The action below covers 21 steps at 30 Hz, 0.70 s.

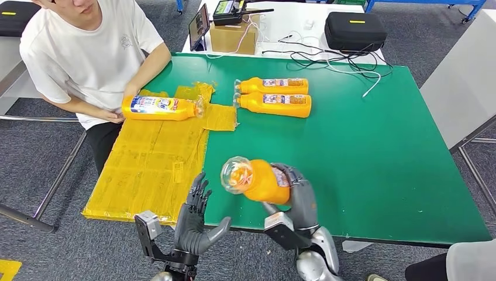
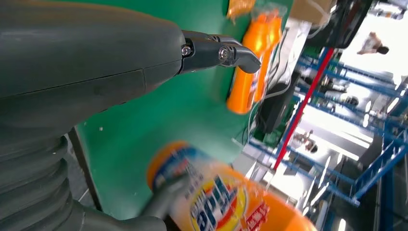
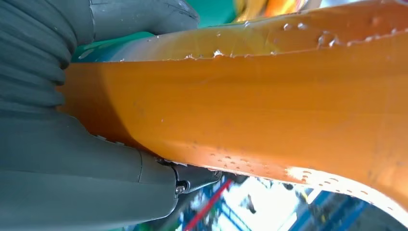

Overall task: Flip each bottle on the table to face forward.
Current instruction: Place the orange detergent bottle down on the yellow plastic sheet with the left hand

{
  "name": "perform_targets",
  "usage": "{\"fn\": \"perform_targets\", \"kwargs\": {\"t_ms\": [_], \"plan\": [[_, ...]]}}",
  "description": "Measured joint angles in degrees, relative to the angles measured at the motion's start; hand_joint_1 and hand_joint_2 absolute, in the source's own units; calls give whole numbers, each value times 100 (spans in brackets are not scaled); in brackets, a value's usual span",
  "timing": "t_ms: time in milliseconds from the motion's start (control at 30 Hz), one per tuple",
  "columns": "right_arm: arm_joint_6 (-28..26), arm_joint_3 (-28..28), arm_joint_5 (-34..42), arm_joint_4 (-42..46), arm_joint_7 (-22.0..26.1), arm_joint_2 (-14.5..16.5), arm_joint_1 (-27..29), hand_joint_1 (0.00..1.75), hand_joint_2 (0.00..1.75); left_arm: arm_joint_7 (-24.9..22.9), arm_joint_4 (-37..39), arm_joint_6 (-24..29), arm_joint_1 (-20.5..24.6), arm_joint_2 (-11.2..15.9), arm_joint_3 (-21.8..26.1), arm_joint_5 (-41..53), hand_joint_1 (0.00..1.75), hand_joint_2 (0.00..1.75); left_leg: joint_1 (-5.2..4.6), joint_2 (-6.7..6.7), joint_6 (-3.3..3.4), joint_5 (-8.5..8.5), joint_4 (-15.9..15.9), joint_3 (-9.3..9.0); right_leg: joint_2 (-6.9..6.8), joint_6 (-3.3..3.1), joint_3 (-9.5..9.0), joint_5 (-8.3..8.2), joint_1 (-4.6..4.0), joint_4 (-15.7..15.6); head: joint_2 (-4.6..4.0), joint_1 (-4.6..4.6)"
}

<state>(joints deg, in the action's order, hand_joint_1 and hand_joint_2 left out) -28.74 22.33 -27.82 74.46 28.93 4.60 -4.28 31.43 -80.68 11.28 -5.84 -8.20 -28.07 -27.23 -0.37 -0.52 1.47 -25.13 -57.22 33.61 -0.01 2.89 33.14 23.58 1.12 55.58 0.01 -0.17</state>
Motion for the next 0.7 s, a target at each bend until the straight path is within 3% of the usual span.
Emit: {"fn": "perform_targets", "kwargs": {"t_ms": [133, 333, 533, 700], "plan": [[122, 558, -337, -149, 94, 4, 11, 175, 175, 59, -3, -36, 38, 43, -79, -106, 0, 175, 1, 1, 0, 0, 0, 1, 0, -1, 4, 1, 0, 0, 0, -1], [332, 950, -51, -279, 19, 13, -11, 175, 175, 103, -96, -18, 0, 57, -41, -172, 0, 175, -2, 0, 0, 0, 0, 7, 0, -1, 6, 2, 3, 0, 0, 1], [587, 1263, 43, -667, 88, 122, -386, 175, 175, 128, -228, -725, -33, 70, 14, -366, 0, 175, -2, 3, 0, 1, -1, 5, 1, -1, 7, 0, 2, 0, -1, 1], [552, 1465, 114, -893, 44, 255, -621, 175, 175, 129, -332, -785, -26, 71, 79, -216, 0, 175, 2, -1, -1, 2, -1, 4, 0, -1, 6, 0, -1, 1, 2, 0]]}}
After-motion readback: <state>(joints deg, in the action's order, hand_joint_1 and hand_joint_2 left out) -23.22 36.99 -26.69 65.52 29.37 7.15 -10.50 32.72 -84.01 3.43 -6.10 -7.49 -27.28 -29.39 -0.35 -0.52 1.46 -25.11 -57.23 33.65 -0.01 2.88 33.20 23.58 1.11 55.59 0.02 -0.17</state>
